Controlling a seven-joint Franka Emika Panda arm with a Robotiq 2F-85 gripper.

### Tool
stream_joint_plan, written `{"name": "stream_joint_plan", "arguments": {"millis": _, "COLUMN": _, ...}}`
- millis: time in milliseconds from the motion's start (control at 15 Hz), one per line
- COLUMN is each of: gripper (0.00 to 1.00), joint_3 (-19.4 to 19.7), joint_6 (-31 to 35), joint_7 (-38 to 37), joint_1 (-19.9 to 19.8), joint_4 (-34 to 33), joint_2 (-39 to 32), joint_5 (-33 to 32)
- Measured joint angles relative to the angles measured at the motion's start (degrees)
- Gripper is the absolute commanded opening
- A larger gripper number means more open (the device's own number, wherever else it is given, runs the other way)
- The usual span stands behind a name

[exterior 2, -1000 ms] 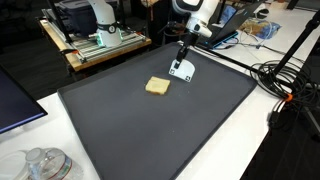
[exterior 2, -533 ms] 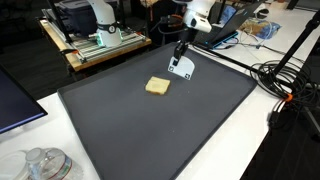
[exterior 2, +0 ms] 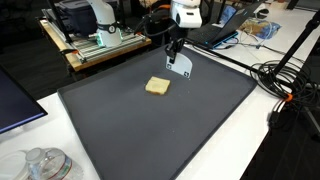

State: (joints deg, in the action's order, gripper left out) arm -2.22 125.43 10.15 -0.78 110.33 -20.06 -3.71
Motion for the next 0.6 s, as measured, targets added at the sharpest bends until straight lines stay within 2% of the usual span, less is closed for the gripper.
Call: {"name": "stream_joint_plan", "arguments": {"millis": 600, "gripper": 0.01, "joint_3": 0.3, "joint_6": -6.0, "joint_7": 15.3, "joint_1": -10.1, "joint_4": -2.4, "joint_2": 0.2, "joint_5": 17.4}}
